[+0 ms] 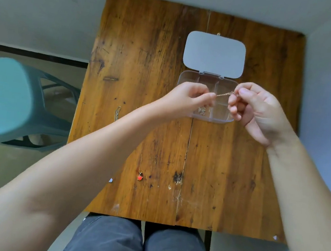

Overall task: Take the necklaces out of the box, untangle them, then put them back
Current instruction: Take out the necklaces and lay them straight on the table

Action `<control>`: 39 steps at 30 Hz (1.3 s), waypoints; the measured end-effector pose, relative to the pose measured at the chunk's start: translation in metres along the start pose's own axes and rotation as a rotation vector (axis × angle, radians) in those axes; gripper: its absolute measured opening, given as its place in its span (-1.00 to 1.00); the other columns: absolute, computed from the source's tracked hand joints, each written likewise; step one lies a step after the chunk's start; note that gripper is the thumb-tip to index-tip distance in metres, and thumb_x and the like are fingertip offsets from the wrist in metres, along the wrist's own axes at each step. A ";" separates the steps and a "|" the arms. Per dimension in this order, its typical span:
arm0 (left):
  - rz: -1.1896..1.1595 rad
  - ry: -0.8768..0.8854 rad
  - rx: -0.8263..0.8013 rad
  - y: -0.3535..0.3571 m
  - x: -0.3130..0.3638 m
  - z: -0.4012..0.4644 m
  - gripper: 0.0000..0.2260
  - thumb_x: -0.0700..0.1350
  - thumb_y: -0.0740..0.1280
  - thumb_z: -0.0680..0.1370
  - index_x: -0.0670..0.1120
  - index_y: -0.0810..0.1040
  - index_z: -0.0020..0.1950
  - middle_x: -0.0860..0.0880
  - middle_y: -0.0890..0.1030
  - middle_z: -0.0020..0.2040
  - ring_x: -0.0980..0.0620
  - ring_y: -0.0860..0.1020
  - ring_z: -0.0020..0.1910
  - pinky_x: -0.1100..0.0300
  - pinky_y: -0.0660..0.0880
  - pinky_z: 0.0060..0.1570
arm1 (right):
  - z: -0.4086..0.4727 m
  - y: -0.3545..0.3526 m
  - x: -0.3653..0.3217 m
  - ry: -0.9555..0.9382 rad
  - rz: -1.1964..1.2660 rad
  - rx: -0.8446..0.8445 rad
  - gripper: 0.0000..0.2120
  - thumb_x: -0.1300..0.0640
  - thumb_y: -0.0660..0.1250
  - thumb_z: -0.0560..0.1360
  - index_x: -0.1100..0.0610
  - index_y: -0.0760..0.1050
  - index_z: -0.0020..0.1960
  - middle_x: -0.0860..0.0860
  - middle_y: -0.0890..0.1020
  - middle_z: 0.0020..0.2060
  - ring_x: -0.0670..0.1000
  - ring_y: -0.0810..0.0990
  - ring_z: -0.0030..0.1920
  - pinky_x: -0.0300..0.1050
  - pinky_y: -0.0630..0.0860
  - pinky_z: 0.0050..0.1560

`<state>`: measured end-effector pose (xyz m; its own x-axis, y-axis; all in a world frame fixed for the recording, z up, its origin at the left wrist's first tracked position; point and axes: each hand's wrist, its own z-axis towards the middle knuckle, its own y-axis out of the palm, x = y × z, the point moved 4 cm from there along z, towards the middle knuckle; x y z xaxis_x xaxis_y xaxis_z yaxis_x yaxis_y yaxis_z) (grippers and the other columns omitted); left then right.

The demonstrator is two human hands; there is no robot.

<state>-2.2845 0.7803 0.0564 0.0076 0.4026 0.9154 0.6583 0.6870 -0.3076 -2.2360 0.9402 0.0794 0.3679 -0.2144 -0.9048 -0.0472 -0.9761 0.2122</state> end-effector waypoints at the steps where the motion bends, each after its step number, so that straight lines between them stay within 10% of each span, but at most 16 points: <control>1: -0.033 -0.032 -0.009 -0.008 -0.006 -0.003 -0.69 0.01 0.21 0.59 -0.16 0.60 -0.15 0.04 0.64 -0.24 0.15 0.56 -0.22 0.31 0.44 -0.14 | -0.008 -0.004 0.010 0.014 0.050 0.040 -0.90 0.18 0.23 0.52 0.06 0.50 -0.11 -0.02 0.63 -0.32 -0.10 0.55 -0.38 -0.30 0.46 -0.42; 10: -0.182 -0.339 -0.227 -0.031 -0.090 -0.017 -0.64 0.08 0.28 0.55 0.01 0.36 -0.42 0.10 0.33 -0.51 0.11 0.34 -0.50 -0.01 0.55 -0.02 | -0.112 0.029 0.152 0.283 0.287 0.468 -0.83 0.35 0.27 0.52 0.14 0.57 -0.08 0.04 0.65 -0.25 -0.09 0.58 -0.29 -0.29 0.53 -0.32; 18: 0.701 -0.064 -0.001 0.002 -0.114 -0.015 -0.76 0.00 0.25 0.56 -0.09 0.42 -0.25 -0.05 0.52 -0.22 -0.06 0.45 -0.23 0.14 0.30 -0.30 | -0.126 0.105 0.206 0.041 -0.831 0.384 -0.83 0.26 0.26 0.55 0.12 0.55 0.09 -0.07 0.55 0.00 -0.19 0.54 -0.07 -0.53 0.39 -0.03; 23: 0.791 0.061 0.040 0.015 -0.120 -0.017 -0.79 -0.02 0.25 0.56 -0.13 0.51 -0.15 -0.07 0.47 -0.17 -0.14 0.46 -0.07 0.07 0.29 -0.14 | -0.127 0.116 0.228 -0.076 -1.066 0.279 -0.70 0.40 0.36 0.45 0.30 0.55 0.18 0.17 0.60 0.01 0.10 0.61 0.00 -0.05 0.60 0.04; 28: 0.718 0.075 0.057 0.013 -0.119 -0.016 -0.84 -0.07 0.28 0.55 -0.15 0.52 0.00 -0.13 0.51 -0.04 -0.15 0.44 0.00 0.01 0.39 -0.08 | -0.135 0.109 0.219 -0.118 -1.118 0.186 -0.57 0.41 0.37 0.42 0.23 0.49 0.28 0.18 0.60 0.04 0.12 0.60 0.00 -0.01 0.61 -0.04; 34: 0.513 0.060 0.232 -0.006 -0.109 -0.018 -0.79 -0.17 0.26 0.54 -0.11 0.39 0.17 -0.07 0.54 -0.05 -0.08 0.48 -0.05 -0.01 0.48 -0.12 | -0.076 0.045 0.133 -0.186 -0.935 0.503 -0.70 0.34 0.14 0.55 0.23 0.50 0.22 0.14 0.58 0.07 0.05 0.56 0.02 -0.15 0.53 0.02; 39: 0.518 0.048 0.268 0.002 -0.097 -0.008 -0.79 -0.17 0.31 0.53 -0.13 0.45 0.15 -0.10 0.53 0.01 -0.07 0.47 0.01 0.02 0.47 -0.13 | 0.038 0.036 0.080 -0.153 -1.215 0.227 -0.68 0.31 0.11 0.55 0.19 0.52 0.21 0.14 0.58 0.15 0.14 0.48 0.20 0.02 0.40 0.24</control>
<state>-2.2777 0.7380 -0.0315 0.3163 0.7032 0.6368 0.3460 0.5395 -0.7676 -2.2439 0.8870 0.0005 0.1747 0.8439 -0.5073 0.0825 -0.5259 -0.8465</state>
